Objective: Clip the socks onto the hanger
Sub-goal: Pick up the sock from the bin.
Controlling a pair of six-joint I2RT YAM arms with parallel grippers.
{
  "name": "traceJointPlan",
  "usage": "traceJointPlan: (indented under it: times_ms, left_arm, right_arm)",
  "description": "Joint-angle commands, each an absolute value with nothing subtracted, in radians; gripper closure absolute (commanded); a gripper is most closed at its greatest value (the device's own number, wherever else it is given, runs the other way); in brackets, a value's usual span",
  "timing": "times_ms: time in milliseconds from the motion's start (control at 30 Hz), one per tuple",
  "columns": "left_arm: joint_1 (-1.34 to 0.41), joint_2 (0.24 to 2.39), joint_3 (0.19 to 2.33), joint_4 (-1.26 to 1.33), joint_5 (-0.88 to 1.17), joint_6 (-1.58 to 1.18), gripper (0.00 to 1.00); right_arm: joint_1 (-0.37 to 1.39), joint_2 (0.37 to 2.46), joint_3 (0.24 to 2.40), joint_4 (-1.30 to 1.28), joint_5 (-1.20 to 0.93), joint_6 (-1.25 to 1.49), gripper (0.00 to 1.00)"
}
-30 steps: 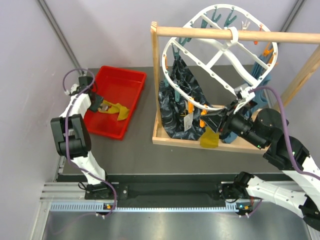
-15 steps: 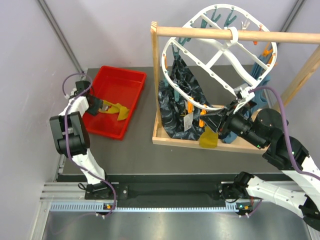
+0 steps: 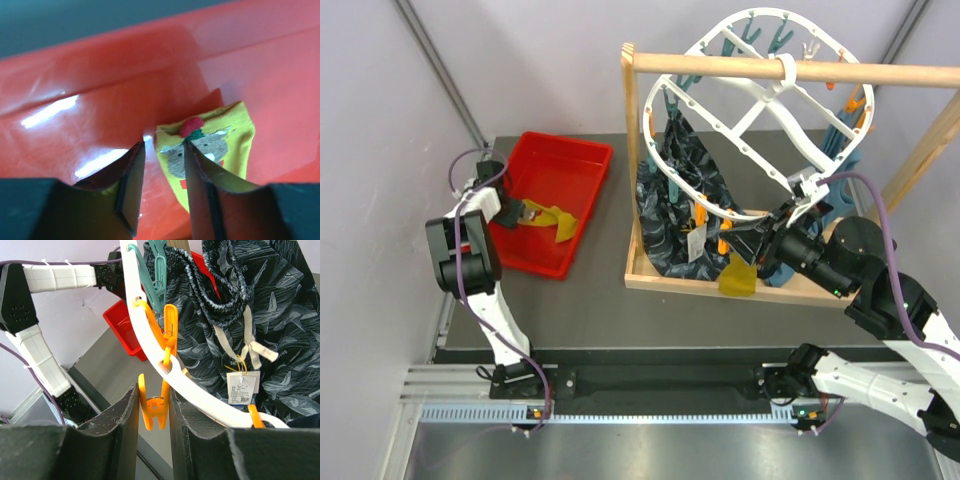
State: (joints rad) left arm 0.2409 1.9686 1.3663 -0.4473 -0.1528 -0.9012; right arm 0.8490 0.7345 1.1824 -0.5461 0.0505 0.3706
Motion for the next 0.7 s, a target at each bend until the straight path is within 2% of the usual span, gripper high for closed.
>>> traceJointPlan:
  times_ms: [0,67,133,200,333,500,600,667]
  left_arm:
    - [0.244,2.019,1.402,-0.434,-0.167,-0.905,0.60]
    - [0.244,2.034,1.410,-0.423,-0.153,-0.899,0.64]
    - [0.244,2.036,1.402,-0.399,-0.126,-0.881,0.84]
    - [0.244,2.013,1.390,-0.384,-0.127,-0.874,1.00]
    - [0.241,1.904,1.341,-0.367,-0.146,-0.847,1.00]
    - [0.226,1.616,1.227,-0.290,-0.085,-0.784,1.00]
    - [0.196,1.444,1.189,-0.252,0.029,-0.715,1.00]
    - [0.184,1.334,1.178,-0.195,0.185,-0.646,1.00]
  right_arm:
    - [0.854,0.745,1.184,-0.468,0.028,0.383,1.00]
    - [0.854,0.744,1.186,-0.469,0.029,0.383,1.00]
    - [0.854,0.741,1.186,-0.471,0.031,0.382,1.00]
    - [0.853,0.744,1.187,-0.476,0.034,0.383,1.00]
    - [0.854,0.750,1.190,-0.476,0.026,0.383,1.00]
    - [0.853,0.770,1.209,-0.485,0.025,0.371,1.00]
    - [0.853,0.769,1.213,-0.492,0.026,0.371,1.00]
    - [0.854,0.769,1.215,-0.495,0.025,0.377,1.00]
